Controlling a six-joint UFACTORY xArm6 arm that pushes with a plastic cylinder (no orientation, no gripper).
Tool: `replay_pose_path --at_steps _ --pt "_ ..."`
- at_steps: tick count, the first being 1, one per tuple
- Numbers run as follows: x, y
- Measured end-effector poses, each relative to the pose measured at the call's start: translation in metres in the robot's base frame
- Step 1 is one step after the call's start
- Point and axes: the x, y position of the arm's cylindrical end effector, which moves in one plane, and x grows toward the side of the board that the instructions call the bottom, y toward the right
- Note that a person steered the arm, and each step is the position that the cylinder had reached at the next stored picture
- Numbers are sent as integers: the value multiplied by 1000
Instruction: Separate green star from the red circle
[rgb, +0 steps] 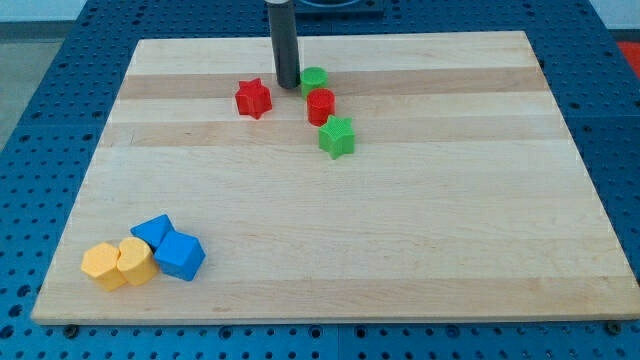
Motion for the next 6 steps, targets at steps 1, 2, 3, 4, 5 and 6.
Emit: replay_pose_path --at_steps 1,2,3,4,5,6 --pt "42 0" --pt "98 0" --pt "101 0" --pt "106 61" --pt "109 76" --pt "141 74"
